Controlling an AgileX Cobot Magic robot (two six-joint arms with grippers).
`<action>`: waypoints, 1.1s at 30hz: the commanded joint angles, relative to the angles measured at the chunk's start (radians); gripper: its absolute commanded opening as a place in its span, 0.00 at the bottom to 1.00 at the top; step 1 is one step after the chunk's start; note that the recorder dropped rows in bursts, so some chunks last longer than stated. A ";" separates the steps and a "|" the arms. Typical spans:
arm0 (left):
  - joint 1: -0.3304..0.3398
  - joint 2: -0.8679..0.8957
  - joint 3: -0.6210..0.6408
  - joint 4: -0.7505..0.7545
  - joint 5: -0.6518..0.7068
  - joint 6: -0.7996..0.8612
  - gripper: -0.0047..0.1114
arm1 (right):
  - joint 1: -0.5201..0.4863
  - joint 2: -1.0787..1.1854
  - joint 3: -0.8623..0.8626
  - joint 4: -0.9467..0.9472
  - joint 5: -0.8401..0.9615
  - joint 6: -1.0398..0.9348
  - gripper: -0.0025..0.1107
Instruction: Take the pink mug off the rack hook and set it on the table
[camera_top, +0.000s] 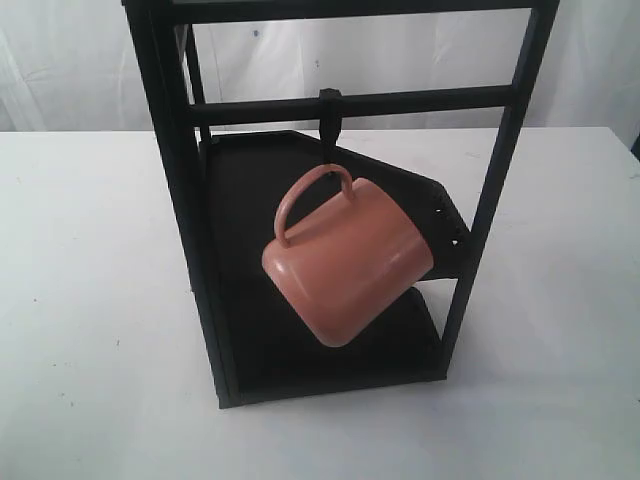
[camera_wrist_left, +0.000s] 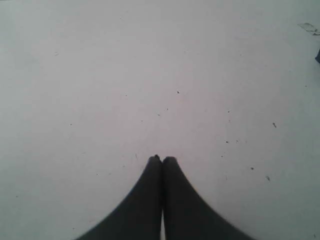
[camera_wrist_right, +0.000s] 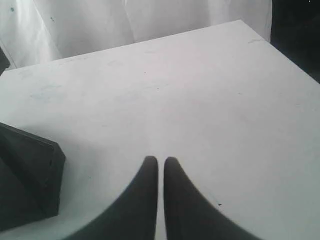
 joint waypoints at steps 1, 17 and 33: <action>-0.005 -0.004 0.003 -0.003 0.000 0.004 0.04 | -0.005 -0.005 0.001 0.002 -0.003 -0.003 0.06; -0.005 -0.004 0.003 -0.003 0.000 0.004 0.04 | -0.005 -0.005 0.001 0.012 -0.316 -0.054 0.06; -0.005 -0.004 0.003 -0.003 0.000 0.004 0.04 | -0.003 0.001 0.001 0.122 -0.129 0.401 0.06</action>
